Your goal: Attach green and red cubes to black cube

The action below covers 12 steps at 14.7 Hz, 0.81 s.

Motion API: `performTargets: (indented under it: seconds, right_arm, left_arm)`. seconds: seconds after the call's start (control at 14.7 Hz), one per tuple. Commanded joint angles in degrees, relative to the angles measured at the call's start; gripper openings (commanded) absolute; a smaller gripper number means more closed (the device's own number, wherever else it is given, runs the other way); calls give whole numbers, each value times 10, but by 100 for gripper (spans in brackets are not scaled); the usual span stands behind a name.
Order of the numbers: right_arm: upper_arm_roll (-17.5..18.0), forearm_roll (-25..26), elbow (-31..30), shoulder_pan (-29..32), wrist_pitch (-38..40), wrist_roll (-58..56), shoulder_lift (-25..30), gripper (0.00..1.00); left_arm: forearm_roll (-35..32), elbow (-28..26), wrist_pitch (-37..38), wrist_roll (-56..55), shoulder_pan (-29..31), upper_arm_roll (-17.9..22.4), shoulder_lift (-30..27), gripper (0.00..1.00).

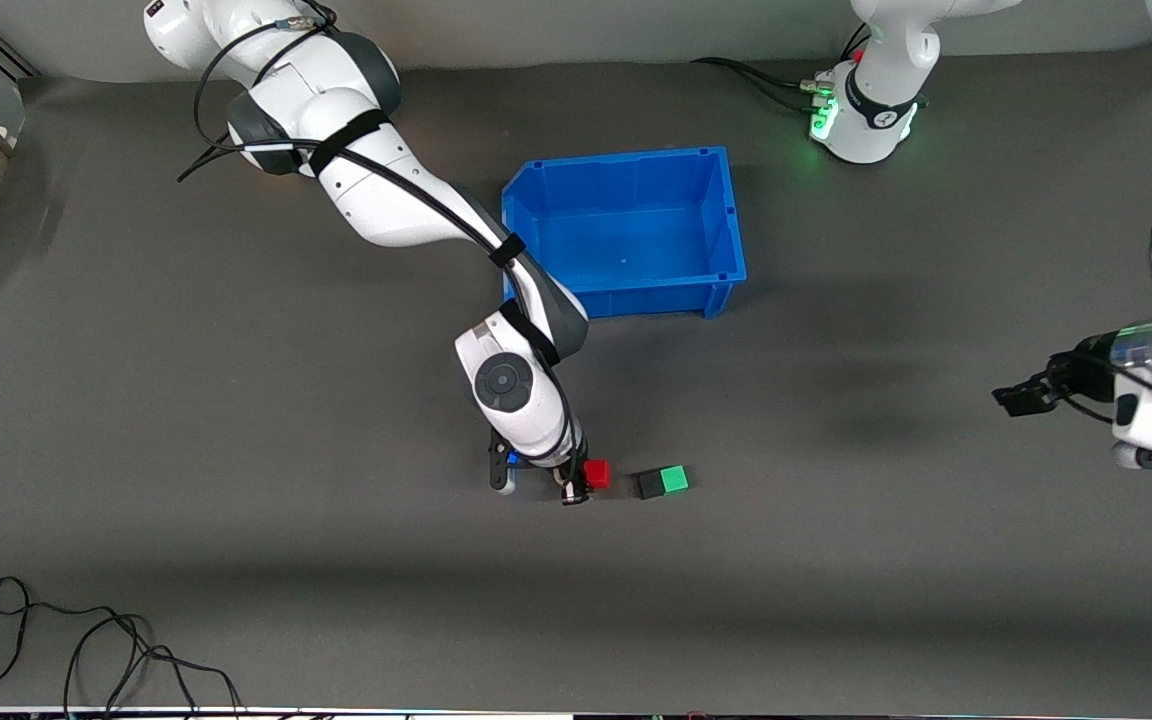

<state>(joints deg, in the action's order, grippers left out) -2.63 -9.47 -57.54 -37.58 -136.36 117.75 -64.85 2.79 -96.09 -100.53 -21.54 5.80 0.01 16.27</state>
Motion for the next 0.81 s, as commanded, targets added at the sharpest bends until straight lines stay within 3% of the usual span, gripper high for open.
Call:
performTargets:
  seconds: [0.0, 0.75]
  right_arm:
    - [-3, 13, 25, -10, -8, 24, -21, 0]
    - [-11, 14, 32, -31, -8, 45, -30, 0]
  left_arm:
    - [-6, -30, 9, 47, 9, -4, -39, 99]
    - [-6, -45, 15, 36, -4, -8, -42, 100]
